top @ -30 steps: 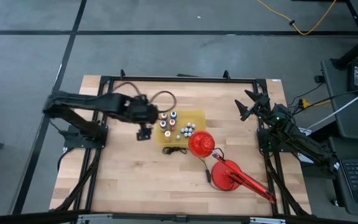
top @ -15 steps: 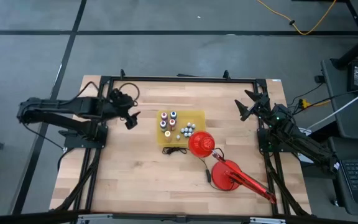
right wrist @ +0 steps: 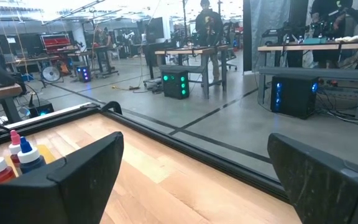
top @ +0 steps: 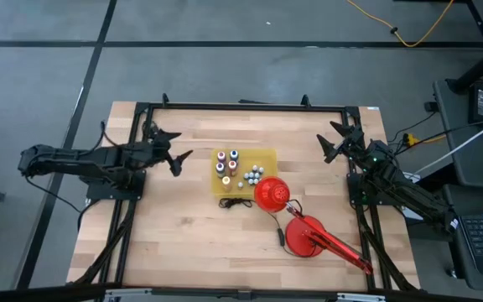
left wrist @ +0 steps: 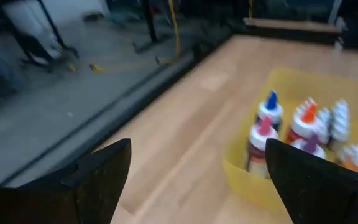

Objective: Pick & Place food coloring
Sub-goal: Return to Home Position

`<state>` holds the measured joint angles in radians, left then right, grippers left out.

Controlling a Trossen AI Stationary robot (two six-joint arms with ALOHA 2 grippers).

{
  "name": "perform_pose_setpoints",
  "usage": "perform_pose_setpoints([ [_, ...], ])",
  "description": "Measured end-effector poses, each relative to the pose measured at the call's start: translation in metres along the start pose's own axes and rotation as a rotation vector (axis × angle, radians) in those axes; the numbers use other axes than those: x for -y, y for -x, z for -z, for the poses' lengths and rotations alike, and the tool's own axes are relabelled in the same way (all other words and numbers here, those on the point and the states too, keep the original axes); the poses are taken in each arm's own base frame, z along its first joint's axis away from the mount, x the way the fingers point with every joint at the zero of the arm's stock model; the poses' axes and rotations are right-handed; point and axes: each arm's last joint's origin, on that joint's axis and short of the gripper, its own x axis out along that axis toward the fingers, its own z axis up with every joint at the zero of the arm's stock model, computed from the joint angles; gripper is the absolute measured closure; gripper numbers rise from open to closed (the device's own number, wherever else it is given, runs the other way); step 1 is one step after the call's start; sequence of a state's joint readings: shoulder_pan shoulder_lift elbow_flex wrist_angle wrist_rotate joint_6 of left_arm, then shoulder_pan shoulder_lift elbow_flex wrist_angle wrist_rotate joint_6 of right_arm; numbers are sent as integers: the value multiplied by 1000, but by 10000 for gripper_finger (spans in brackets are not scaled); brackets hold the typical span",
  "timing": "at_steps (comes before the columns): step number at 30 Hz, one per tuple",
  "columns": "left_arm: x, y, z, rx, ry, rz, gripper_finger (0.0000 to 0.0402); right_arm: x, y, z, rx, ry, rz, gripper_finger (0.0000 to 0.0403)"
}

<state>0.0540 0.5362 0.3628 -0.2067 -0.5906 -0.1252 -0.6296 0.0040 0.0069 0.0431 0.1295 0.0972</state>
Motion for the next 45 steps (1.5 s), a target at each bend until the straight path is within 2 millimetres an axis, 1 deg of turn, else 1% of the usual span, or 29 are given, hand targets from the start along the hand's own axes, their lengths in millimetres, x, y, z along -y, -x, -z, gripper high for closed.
perform_pose_setpoints([
  [4, -9, 3, 11, 102, 23, -63, 41, 0, 0, 0, 0, 0, 0, 4],
  [8, -17, 9, 20, 156, 54, -72, 41, 0, 0, 0, 0, 0, 0, 4],
  [10, -19, 11, 23, 180, 46, -30, 41, 0, 0, 0, 0, 0, 0, 4],
  [15, -19, 14, 32, 253, -32, 165, 41, 0, 0, 0, 0, 0, 0, 4],
  [19, -23, 16, 36, 300, -9, 160, 41, 0, 0, 0, 0, 0, 0, 4],
  [23, -25, 16, 41, 323, 12, 171, 41, 0, 0, 0, -1, 0, 0, 4],
  [27, -23, 12, 52, 311, 25, 209, 41, 0, 0, 0, 0, 0, 0, 4],
  [31, -23, 11, 56, 313, 31, 204, 41, 0, 0, 0, 0, 0, 0, 4],
  [35, -23, 11, 56, 318, 2, 187, 41, 0, 0, 0, 0, 0, 0, 4],
  [42, -26, 10, 56, 315, 15, 140, 41, 0, 0, 0, 0, 0, 0, 4],
  [45, -28, 9, 56, 317, -23, 117, 41, 0, 0, 0, 0, 0, 0, 4],
])
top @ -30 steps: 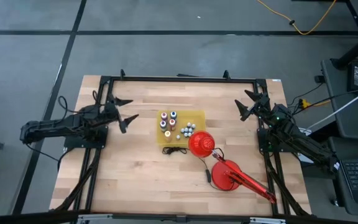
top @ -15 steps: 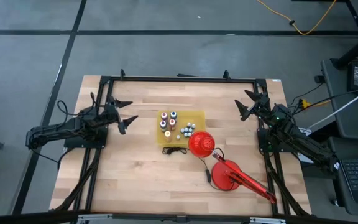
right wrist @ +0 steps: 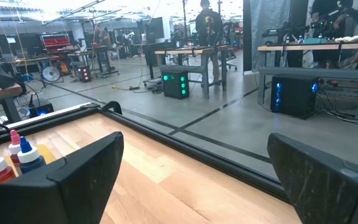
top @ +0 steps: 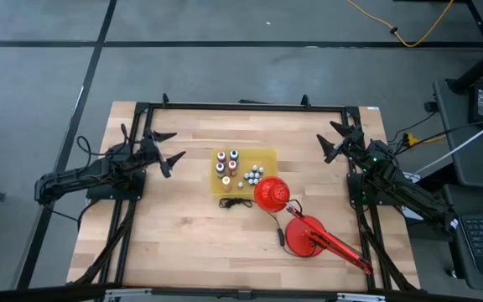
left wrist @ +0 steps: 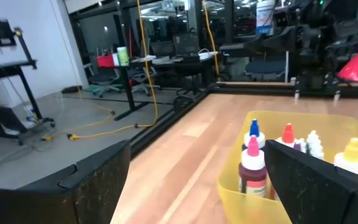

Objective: Pick & Place food coloring
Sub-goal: Return to Home Position

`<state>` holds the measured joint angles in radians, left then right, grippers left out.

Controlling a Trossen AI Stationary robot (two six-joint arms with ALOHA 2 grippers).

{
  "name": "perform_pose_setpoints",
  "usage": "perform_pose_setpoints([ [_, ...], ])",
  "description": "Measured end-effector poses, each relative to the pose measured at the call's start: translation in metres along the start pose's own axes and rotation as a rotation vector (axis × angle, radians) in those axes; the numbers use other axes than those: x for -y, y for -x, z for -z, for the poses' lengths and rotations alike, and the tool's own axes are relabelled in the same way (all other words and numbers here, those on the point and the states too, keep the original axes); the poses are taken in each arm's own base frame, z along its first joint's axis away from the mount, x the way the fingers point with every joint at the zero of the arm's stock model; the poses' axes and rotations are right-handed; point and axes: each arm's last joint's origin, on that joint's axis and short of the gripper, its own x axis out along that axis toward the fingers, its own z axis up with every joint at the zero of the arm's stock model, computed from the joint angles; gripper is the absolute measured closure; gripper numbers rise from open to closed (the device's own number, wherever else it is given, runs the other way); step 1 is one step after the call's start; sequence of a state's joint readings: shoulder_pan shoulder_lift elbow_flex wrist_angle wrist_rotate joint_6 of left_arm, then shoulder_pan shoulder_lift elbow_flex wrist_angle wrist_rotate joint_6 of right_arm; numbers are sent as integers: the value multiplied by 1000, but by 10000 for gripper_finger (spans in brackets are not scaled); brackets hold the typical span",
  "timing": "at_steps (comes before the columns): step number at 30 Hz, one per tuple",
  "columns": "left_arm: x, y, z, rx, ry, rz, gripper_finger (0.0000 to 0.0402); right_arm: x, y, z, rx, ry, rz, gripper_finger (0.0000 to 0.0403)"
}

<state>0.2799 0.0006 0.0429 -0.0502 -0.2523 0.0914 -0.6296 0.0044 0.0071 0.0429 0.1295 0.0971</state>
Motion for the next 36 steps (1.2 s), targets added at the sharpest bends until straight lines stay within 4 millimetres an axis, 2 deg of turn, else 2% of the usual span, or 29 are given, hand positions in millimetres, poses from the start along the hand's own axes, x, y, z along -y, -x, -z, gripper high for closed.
perform_pose_setpoints([
  [36, 0, -1, 0, 6, -24, -4, 41, 0, 0, 0, 0, 0, 0, 4],
])
